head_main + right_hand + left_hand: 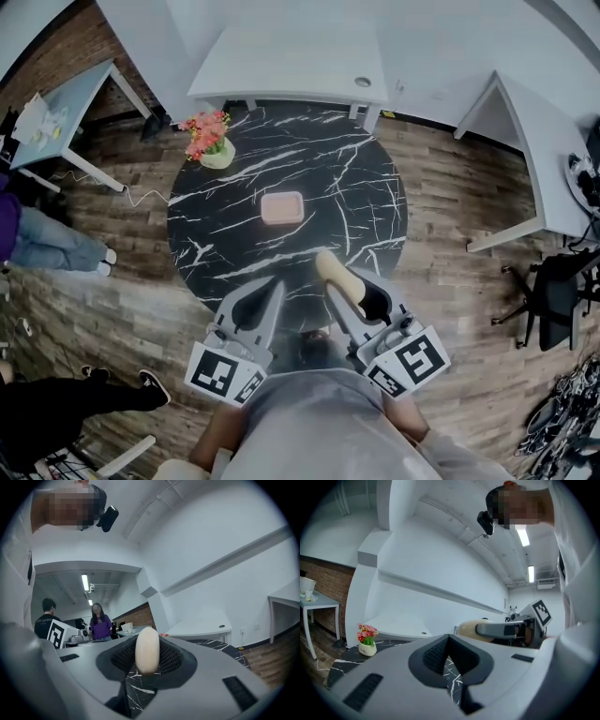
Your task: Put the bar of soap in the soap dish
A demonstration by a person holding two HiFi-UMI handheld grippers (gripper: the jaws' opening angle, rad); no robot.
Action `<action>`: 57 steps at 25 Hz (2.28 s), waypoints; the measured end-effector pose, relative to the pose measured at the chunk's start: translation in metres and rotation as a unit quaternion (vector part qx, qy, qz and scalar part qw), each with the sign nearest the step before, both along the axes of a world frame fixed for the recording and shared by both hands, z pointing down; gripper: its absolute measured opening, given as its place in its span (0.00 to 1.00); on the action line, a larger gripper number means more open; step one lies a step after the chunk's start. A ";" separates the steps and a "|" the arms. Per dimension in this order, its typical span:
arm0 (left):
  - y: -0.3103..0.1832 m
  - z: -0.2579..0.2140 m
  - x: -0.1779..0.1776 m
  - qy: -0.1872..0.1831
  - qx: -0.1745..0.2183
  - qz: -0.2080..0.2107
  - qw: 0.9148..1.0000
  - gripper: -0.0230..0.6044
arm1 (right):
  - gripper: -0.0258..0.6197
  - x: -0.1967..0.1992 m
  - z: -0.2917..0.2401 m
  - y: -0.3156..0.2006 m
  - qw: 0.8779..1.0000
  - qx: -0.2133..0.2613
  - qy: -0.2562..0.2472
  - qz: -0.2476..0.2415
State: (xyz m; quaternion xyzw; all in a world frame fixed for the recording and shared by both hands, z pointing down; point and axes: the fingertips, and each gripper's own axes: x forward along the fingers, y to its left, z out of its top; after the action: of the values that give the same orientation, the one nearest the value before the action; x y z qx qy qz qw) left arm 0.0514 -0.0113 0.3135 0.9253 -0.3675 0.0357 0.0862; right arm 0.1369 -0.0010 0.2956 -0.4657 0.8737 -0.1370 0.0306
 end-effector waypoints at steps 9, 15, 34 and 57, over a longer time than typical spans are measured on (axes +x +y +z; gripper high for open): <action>-0.039 -0.001 -0.009 0.018 0.000 0.015 1.000 0.04 | 0.22 -0.015 -0.004 -0.034 1.000 -0.003 0.015 0.013; -0.064 0.007 -0.030 0.032 -0.011 0.027 0.999 0.04 | 0.22 -0.039 0.003 -0.057 0.999 -0.015 0.025 0.020; -0.108 0.015 -0.076 0.062 -0.005 0.033 0.997 0.04 | 0.22 -0.084 0.015 -0.102 0.999 -0.024 0.040 0.029; -0.129 0.031 -0.052 0.062 -0.027 -0.013 0.998 0.04 | 0.22 -0.074 0.041 -0.151 0.997 -0.047 0.055 -0.040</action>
State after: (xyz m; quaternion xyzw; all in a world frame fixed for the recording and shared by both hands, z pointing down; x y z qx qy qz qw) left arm -0.0009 -0.1407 0.3444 0.9183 -0.3722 -0.0129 0.1342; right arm 0.0633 -0.1519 0.3366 -0.4384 0.8846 -0.1528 -0.0451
